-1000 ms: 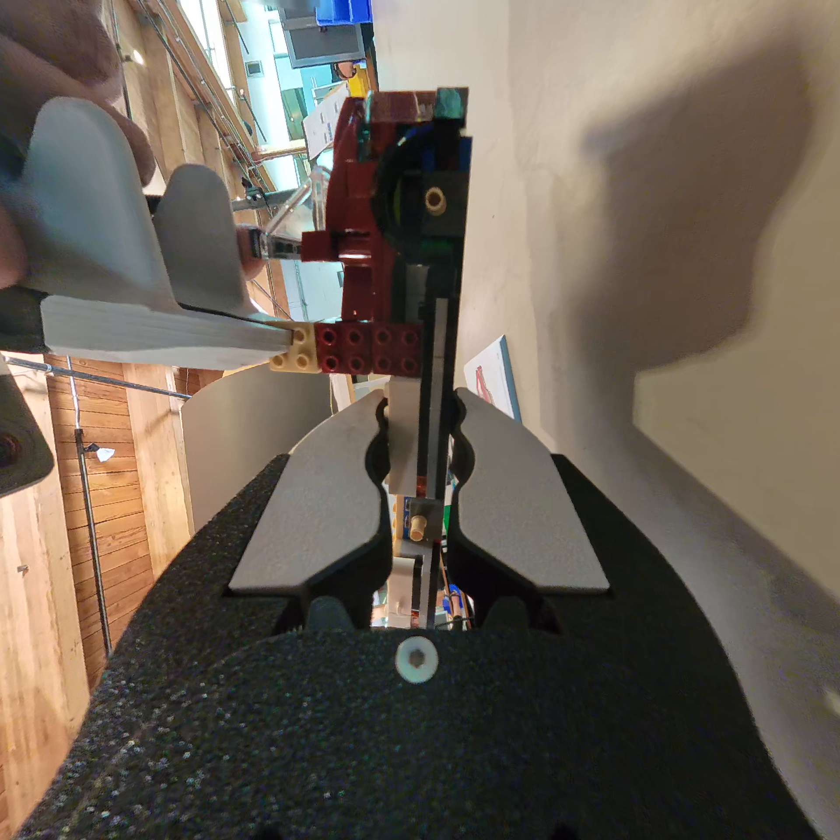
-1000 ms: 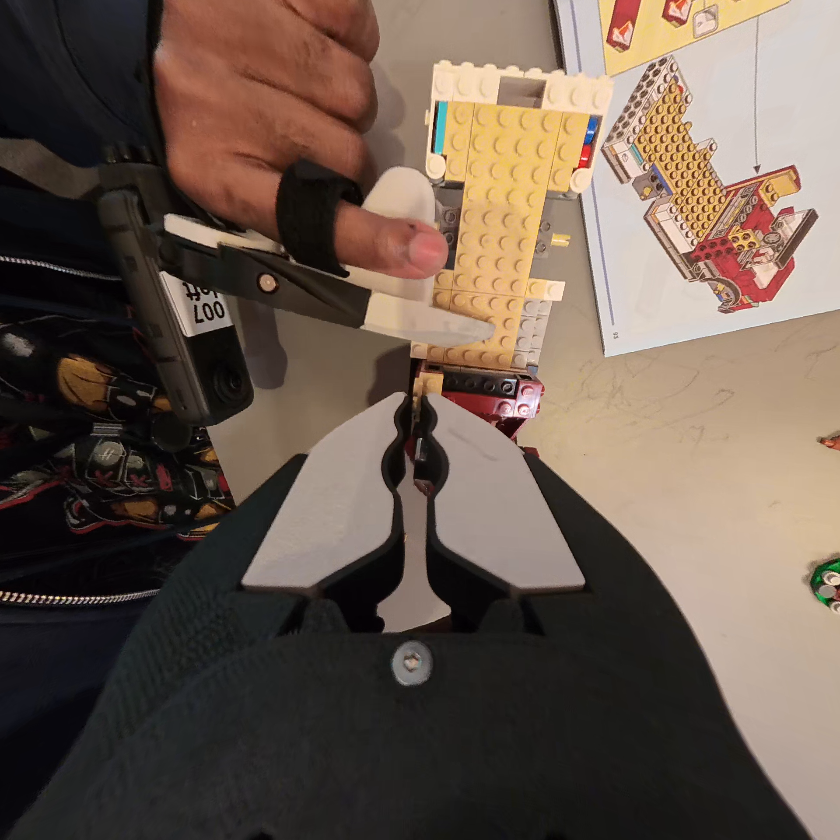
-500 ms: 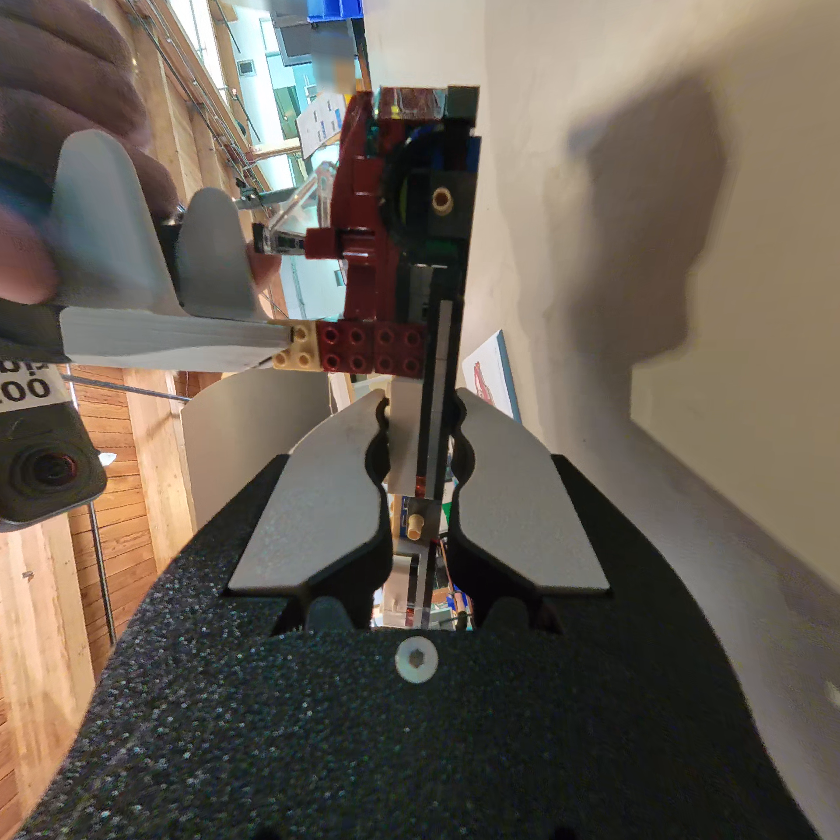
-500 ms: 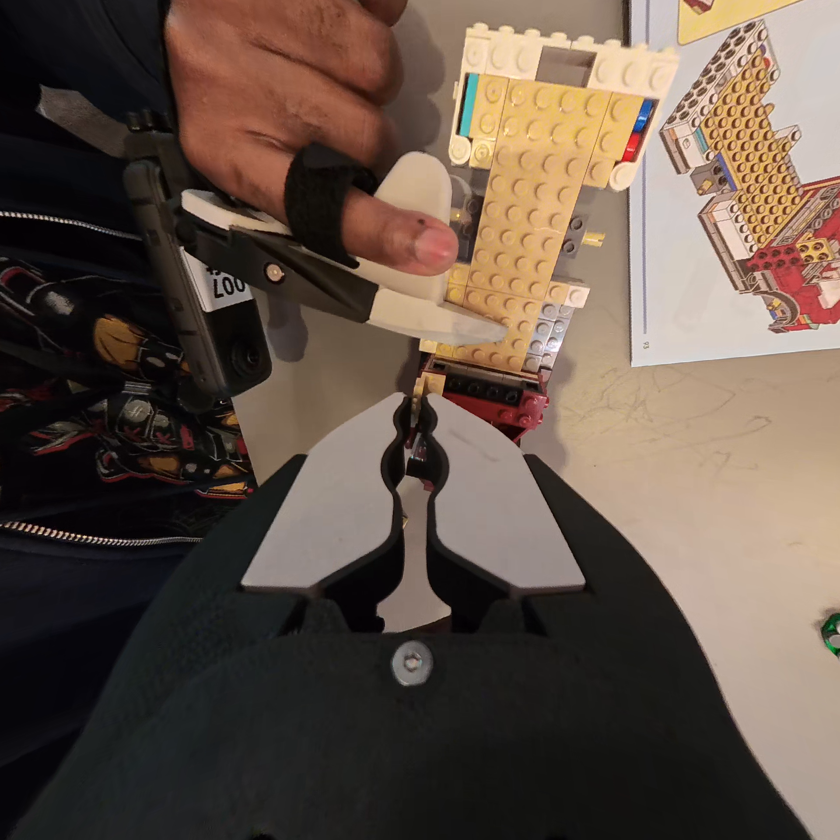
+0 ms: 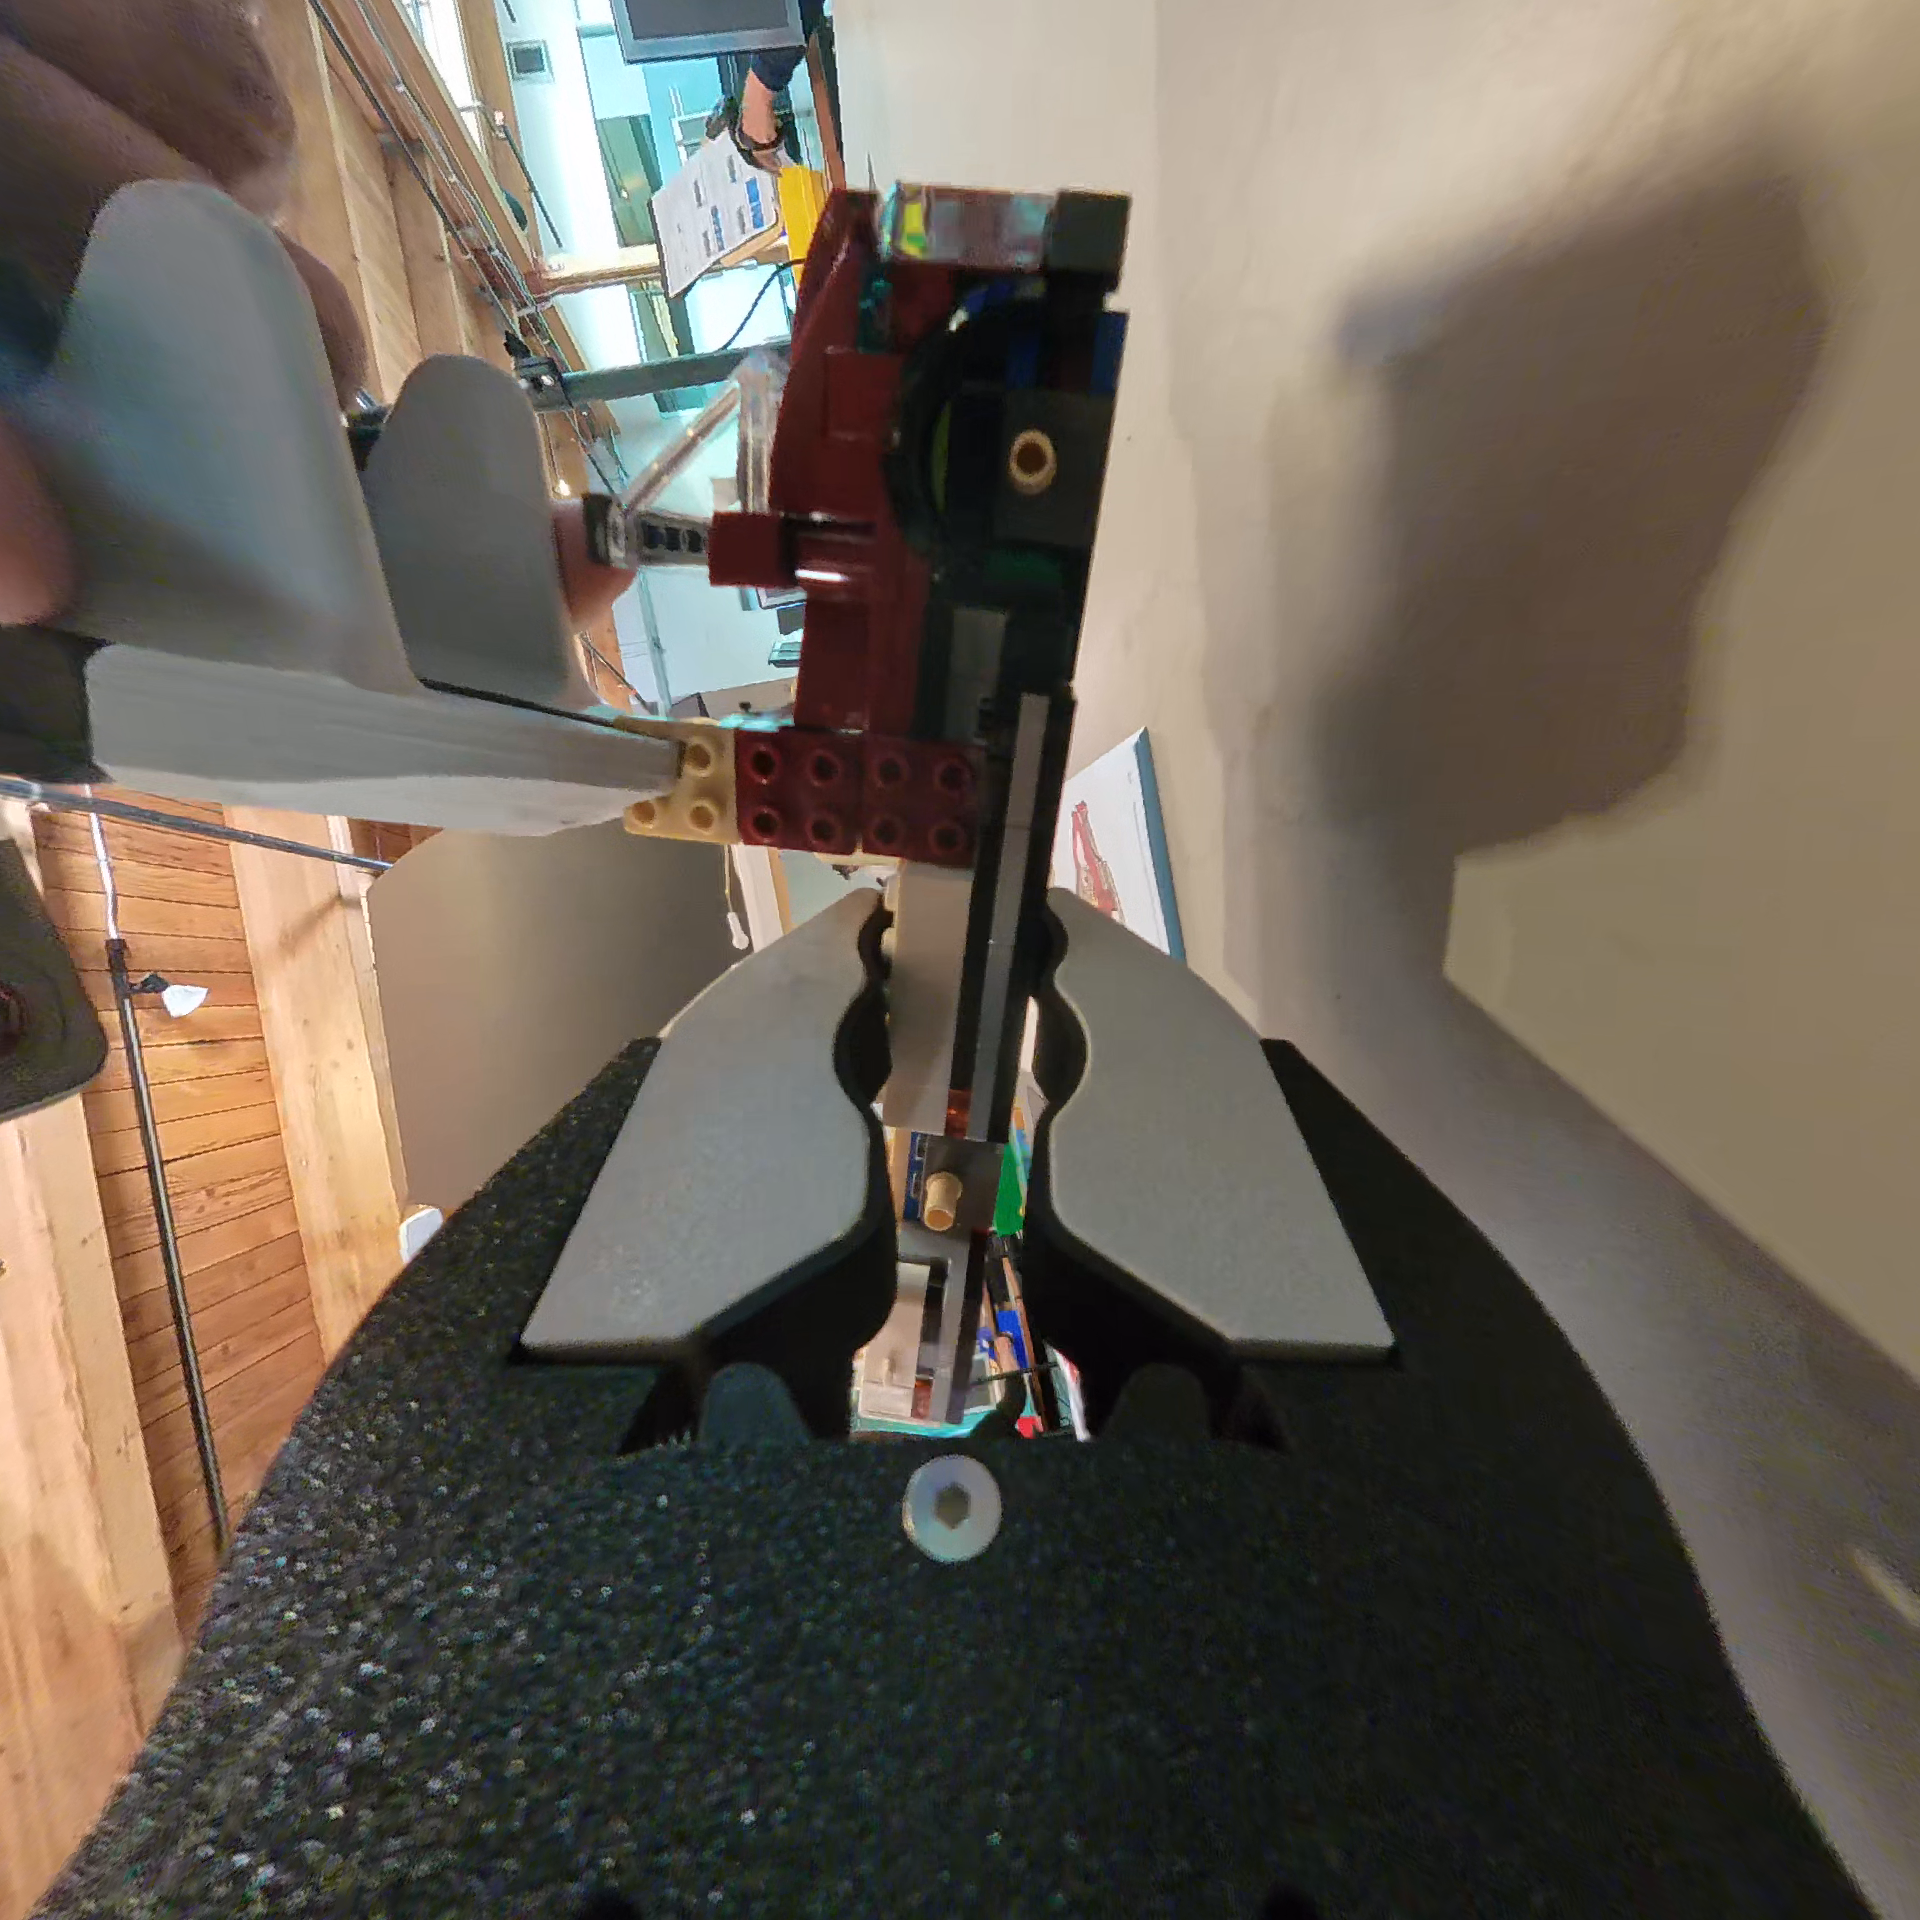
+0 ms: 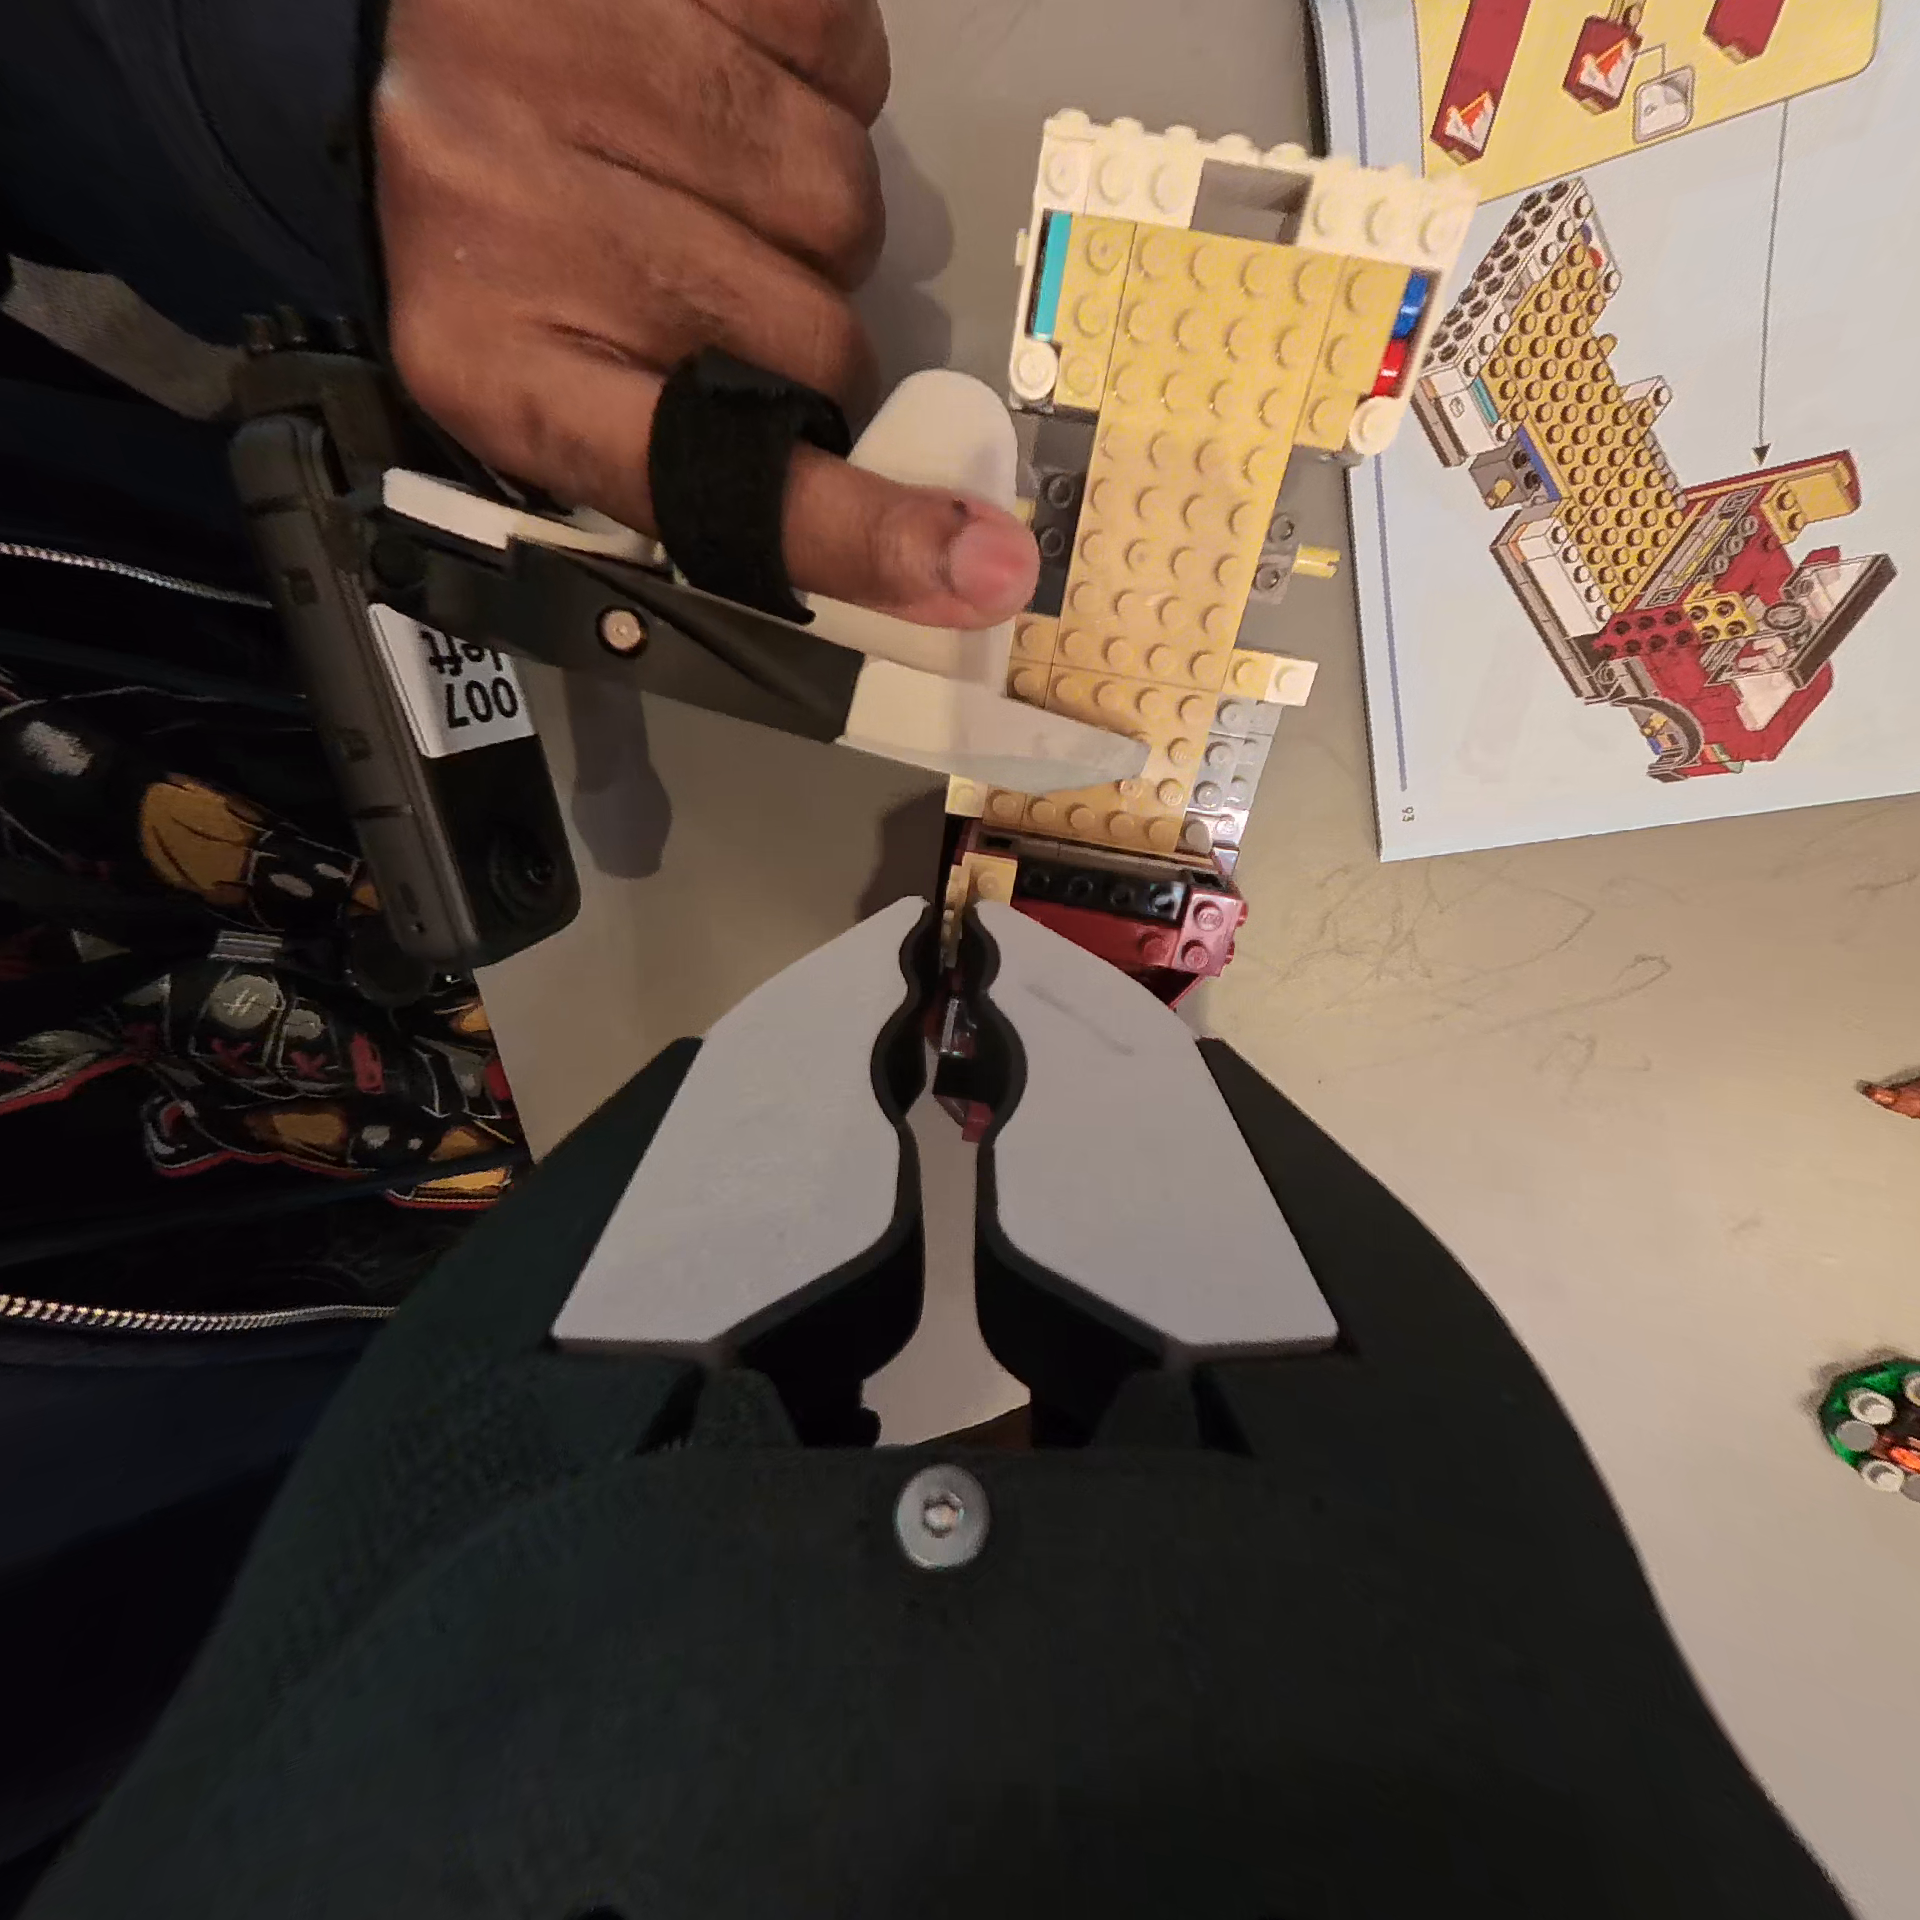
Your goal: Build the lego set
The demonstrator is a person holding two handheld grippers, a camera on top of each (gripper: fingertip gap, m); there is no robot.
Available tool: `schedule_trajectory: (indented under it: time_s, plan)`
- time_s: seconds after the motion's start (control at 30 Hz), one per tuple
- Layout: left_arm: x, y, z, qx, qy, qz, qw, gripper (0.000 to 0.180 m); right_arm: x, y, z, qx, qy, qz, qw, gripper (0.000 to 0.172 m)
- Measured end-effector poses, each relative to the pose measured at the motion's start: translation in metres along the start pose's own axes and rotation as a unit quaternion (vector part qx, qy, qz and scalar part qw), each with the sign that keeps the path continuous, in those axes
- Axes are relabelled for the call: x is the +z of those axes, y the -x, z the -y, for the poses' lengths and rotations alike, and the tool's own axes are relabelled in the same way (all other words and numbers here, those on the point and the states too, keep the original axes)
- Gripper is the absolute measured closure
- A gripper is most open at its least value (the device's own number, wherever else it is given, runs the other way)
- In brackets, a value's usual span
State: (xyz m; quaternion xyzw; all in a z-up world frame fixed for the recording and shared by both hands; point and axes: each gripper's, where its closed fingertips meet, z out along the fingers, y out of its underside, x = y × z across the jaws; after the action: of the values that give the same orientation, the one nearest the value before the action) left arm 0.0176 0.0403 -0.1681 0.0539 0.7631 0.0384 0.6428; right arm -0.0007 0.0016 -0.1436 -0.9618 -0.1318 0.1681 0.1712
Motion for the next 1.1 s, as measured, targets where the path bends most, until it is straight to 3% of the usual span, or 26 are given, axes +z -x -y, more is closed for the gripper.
schedule_trajectory:
  time_s: [0.3, 0.43, 0.9, 1.1]
  plan:
    - [0.0, 0.001, -0.001, 0.01, 0.002, 0.003, 1.0, 0.156, 0.005, 0.009, -0.003, 0.005, 0.019, 0.064, 0.998, 0.167]
    - [0.0, -0.003, 0.0, 0.004, -0.004, -0.01, 1.0, 0.156, 0.004, 0.006, -0.002, 0.0, 0.017, 0.054, 0.998, 0.167]
    - [-0.001, 0.006, -0.004, -0.09, -0.028, -0.002, 0.995, 0.156, -0.024, 0.0, 0.013, -0.068, -0.086, -0.076, 0.991, 0.141]
    - [0.0, 0.005, -0.013, -0.147, -0.027, -0.011, 0.989, 0.156, -0.05, 0.001, 0.023, -0.153, -0.163, -0.214, 0.951, 0.131]
